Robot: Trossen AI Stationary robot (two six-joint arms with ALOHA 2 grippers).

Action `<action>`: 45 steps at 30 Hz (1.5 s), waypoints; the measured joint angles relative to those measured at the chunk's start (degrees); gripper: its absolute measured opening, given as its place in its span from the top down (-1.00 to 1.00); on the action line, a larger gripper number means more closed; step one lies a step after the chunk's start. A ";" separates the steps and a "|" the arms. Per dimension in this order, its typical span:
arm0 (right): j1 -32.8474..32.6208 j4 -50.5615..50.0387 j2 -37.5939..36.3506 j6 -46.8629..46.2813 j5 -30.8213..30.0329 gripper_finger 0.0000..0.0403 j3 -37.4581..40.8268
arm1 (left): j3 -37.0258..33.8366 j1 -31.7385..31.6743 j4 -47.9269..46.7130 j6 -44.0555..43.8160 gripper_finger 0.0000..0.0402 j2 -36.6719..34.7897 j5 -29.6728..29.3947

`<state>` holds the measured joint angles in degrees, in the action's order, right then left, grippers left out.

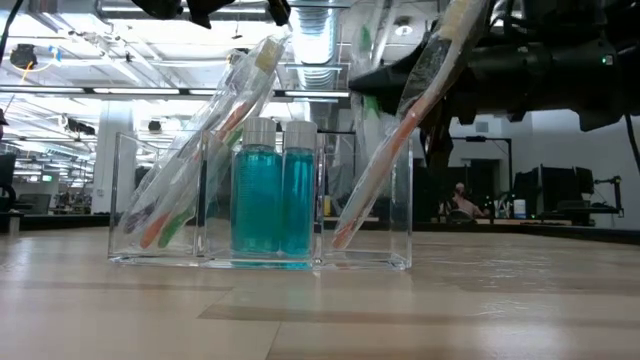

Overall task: Pick & Place toothbrushing station
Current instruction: Put the green toothbrush into the transparent organizer, then put the violet toothbrush into the transparent organizer

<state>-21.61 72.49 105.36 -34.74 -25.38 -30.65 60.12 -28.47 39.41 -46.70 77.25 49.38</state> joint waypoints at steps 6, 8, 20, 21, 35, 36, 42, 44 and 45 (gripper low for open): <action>0.34 -2.27 0.00 0.16 1.10 0.94 -0.02 | 0.00 0.00 -0.16 0.00 0.76 0.00 -0.02; 0.61 -2.73 0.00 0.50 1.52 0.94 -0.02 | 0.00 0.00 -0.28 -0.01 0.76 0.00 -0.04; 1.12 -6.01 0.00 0.87 4.90 0.94 -0.02 | 0.00 0.00 -0.73 -0.02 0.76 0.00 -0.05; 1.12 -6.45 0.00 0.85 5.33 0.94 -0.02 | 0.00 0.00 -0.77 -0.01 0.76 0.00 -0.06; 1.32 -7.62 -0.03 -2.67 7.44 0.70 -0.02 | 0.00 0.00 -0.90 -0.04 0.76 0.00 -0.04; 1.51 -7.58 -0.02 -3.56 7.45 0.62 -0.02 | 0.00 0.00 -0.90 -0.04 0.76 0.00 -0.04; 1.54 -7.52 -0.08 -5.81 7.38 0.17 -0.02 | 0.00 0.00 -0.91 -0.04 0.76 0.00 -0.04; 1.54 -7.49 -0.42 -5.81 7.38 0.02 -0.01 | 0.00 0.00 -0.93 -0.03 0.76 0.00 -0.04; 1.60 -7.30 -0.52 -5.81 7.38 -0.05 -0.02 | 0.00 0.00 -0.93 -0.04 0.76 0.00 -0.04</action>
<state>-20.01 65.19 104.84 -40.56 -18.00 -30.68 60.12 -28.47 38.48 -46.74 77.25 49.34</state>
